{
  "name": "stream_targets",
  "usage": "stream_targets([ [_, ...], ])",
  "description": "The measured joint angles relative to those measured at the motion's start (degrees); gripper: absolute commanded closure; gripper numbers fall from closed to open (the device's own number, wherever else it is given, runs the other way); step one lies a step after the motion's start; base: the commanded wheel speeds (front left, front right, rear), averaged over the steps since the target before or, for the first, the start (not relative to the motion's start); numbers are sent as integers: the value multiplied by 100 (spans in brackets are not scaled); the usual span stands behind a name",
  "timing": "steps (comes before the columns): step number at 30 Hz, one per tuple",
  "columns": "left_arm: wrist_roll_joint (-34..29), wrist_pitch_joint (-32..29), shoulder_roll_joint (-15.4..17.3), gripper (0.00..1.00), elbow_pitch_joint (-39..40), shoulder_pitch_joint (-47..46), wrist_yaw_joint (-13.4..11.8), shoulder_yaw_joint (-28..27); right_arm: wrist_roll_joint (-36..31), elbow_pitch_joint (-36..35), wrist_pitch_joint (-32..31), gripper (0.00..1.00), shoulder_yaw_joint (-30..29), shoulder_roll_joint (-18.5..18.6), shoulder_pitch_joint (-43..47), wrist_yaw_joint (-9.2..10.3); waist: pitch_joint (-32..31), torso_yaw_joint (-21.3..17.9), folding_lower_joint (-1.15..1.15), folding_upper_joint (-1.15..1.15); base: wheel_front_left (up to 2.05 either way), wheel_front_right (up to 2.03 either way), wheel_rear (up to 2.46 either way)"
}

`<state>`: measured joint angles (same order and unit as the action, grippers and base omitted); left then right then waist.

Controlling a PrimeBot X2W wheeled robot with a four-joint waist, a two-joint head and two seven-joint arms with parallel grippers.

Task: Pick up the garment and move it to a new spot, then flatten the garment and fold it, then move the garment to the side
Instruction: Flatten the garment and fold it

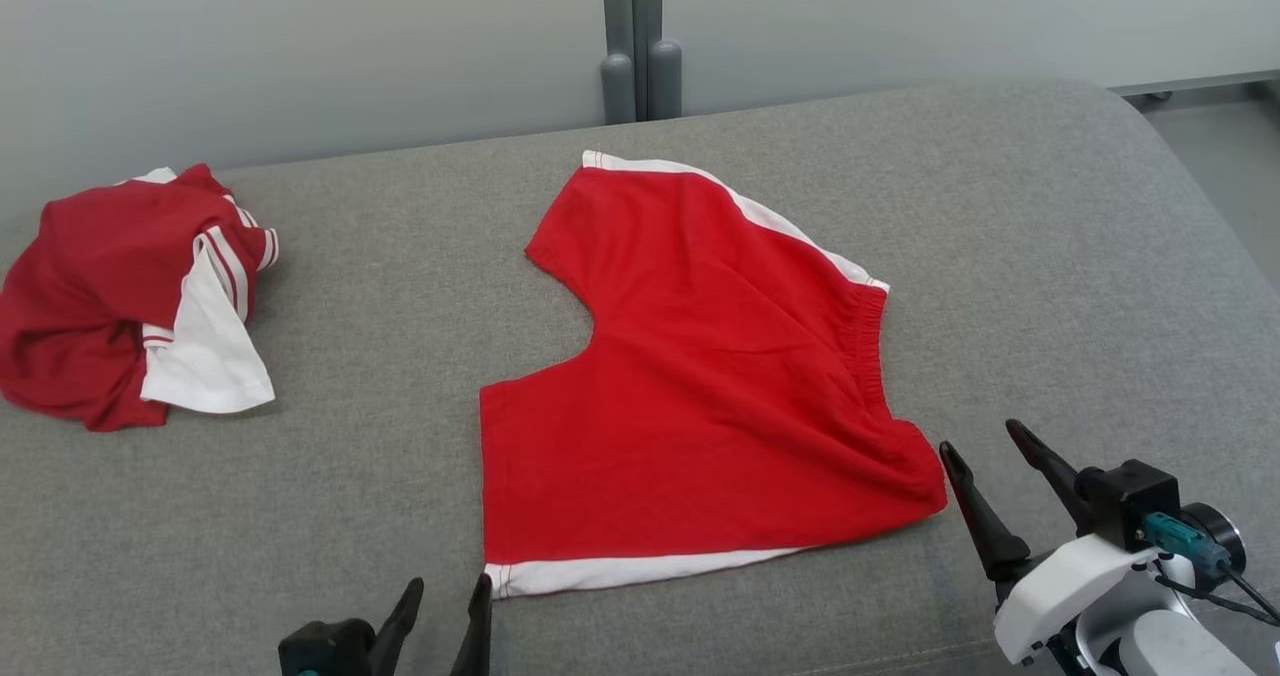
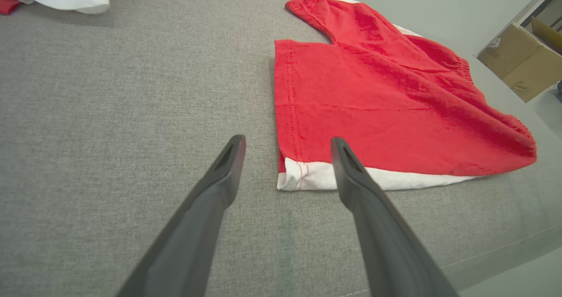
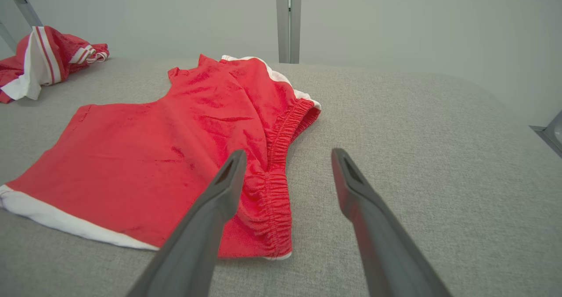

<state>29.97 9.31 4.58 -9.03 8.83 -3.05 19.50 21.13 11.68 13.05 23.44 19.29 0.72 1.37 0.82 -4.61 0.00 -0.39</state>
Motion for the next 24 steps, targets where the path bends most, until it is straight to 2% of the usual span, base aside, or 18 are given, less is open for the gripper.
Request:
stream_targets([
  [8, -34, -278, 30, 0, -360, -221, 203, 215, -63, 170, -49, 0, 151, 108, -16, -238, 311, -115, 0, 0, 0, 0, 0],
  [15, -49, -439, 26, 0, -756, -552, 260, 275, -62, 312, -44, 0, 171, 49, -71, -337, 532, -273, 0, 0, 0, 0, 0],
  [20, -49, -476, 21, 0, -920, -652, 314, 288, -59, 397, -19, 0, 122, 46, -145, -336, 594, -340, 0, 0, 0, 0, 0],
  [21, -49, -476, 20, 6, -920, -681, 342, 289, -58, 416, -13, 0, 121, 45, -145, -336, 597, -343, 0, 0, 0, 0, 0],
  [22, -49, -474, 18, 37, -921, -708, 360, 299, -58, 437, -13, 0, 119, 44, -145, -336, 599, -345, 0, 0, 0, 0, 0],
  [23, -49, -472, 12, 50, -925, -734, 366, 310, -57, 461, -12, 0, 116, 44, -145, -337, 600, -346, 0, 0, 0, 0, 0],
  [24, -49, -472, 10, 76, -938, -763, 392, 322, -49, 492, -10, 0, 116, 43, -145, -337, 602, -346, 0, 0, 0, 0, 0],
])
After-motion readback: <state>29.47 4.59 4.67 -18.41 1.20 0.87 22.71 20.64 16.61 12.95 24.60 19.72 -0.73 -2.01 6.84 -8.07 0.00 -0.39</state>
